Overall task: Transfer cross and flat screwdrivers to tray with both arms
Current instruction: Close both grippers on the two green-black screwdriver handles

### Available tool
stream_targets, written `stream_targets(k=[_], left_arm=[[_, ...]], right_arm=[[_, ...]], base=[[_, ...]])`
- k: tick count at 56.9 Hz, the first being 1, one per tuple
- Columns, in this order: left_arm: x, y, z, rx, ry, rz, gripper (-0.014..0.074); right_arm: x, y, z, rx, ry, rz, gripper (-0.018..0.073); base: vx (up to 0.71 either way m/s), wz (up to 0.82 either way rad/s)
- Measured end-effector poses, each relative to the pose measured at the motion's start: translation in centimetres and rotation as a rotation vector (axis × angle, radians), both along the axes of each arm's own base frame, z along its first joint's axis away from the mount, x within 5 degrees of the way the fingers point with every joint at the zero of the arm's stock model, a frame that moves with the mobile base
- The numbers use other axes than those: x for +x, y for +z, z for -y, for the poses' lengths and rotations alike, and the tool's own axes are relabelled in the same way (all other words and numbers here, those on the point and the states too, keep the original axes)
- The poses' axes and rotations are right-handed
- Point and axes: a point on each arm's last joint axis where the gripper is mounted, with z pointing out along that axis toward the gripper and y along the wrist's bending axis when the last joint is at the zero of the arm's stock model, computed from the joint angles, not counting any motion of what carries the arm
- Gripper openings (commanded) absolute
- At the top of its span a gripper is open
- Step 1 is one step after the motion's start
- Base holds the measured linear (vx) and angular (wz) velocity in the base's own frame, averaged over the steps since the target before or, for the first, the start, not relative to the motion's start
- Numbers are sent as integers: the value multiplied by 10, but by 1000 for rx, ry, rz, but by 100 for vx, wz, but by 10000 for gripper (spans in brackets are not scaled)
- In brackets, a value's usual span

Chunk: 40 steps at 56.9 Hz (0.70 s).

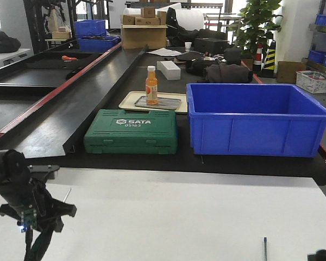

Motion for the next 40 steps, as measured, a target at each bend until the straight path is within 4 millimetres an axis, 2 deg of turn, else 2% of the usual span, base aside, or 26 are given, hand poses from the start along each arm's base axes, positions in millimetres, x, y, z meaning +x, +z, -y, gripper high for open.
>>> stream_targets(k=[6,12,19,23,30,40], left_arm=[[-5,25,0,-6,4,62,-4],[-10,41,-1,-8,3,96,-4],[-14,51,-1,-10,2,112,-4],[-15,53,-1,-10,1,112,-4],[-15,53,-1,-10,0,108,-4],[-15,53,-1,-11,1,108,-4]], right_arm=[[41,-1,2,7,14,-81,592],[83,-10,3,31,35,-175,592],[133,-34,-2,39,80,-281,592],[157,-50,-13,33,99,-340,590],[183,-76,-33,-40,97,-441,576],[194,-100,-57,-166,51,-504,559]], base=[[0,0],[0,0],[0,0],[0,0],[0,0],[0,0]])
